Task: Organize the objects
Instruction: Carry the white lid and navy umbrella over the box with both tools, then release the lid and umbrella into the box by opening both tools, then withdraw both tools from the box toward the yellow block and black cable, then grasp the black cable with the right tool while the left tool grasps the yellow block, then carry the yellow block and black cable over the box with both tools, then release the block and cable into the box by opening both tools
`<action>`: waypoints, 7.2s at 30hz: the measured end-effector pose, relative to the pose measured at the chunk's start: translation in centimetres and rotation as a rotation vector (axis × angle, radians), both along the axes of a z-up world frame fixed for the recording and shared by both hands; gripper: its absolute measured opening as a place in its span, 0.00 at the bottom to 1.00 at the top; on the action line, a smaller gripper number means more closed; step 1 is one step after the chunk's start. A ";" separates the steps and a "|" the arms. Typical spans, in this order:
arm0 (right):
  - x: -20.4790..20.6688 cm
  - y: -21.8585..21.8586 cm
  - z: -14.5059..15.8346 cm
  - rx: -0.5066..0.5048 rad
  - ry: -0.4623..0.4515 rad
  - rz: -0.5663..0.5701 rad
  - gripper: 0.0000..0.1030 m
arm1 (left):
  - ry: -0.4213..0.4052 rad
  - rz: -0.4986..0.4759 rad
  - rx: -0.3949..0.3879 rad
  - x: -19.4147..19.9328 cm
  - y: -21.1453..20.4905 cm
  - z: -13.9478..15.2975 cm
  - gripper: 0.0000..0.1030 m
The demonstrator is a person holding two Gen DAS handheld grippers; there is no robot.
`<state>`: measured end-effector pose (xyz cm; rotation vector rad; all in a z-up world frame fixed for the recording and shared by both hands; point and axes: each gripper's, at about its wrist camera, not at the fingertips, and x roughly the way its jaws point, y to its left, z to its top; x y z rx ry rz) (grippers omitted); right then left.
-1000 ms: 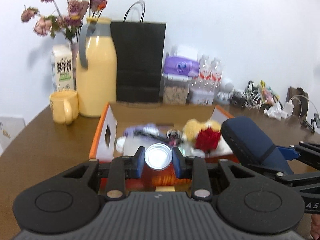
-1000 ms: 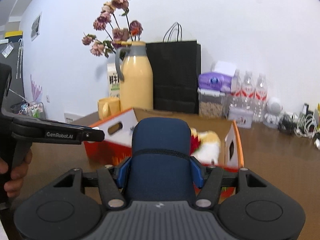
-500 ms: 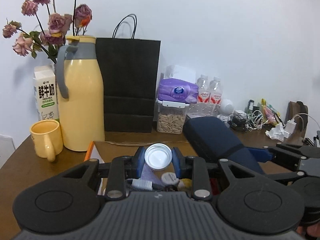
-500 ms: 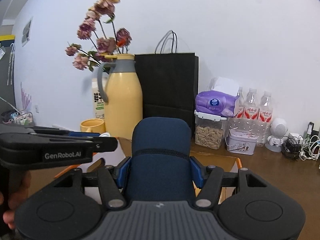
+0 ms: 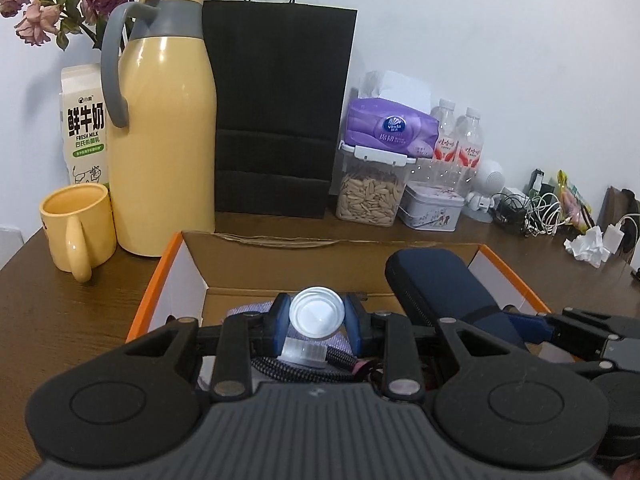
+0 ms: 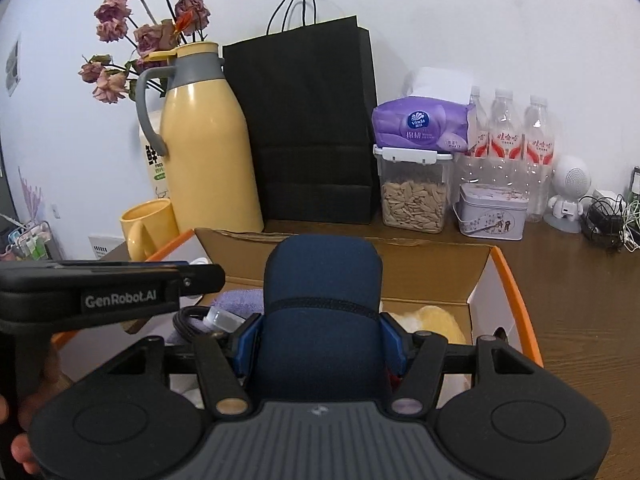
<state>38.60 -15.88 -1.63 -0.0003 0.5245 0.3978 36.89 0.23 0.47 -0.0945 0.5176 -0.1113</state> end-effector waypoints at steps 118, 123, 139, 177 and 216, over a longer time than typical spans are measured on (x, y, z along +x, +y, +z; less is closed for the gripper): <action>-11.0 -0.1 -4.3 -0.101 0.067 0.093 0.38 | 0.082 0.085 0.004 -12.6 5.2 -4.7 1.00; -11.4 -0.9 -3.9 -0.079 0.047 0.085 0.38 | 0.099 0.085 0.028 -12.3 4.5 -4.8 1.00; -12.4 -5.4 -3.5 -0.018 0.011 0.020 0.38 | 0.150 0.034 0.114 -10.1 -1.8 -5.9 0.95; -13.6 -3.1 1.5 -0.052 -0.149 0.078 0.38 | -0.078 -0.013 0.049 -13.3 -1.6 1.5 0.30; -1.7 -3.5 1.5 -0.060 -0.110 -0.072 1.00 | -0.134 0.088 0.058 -3.4 0.4 1.6 1.00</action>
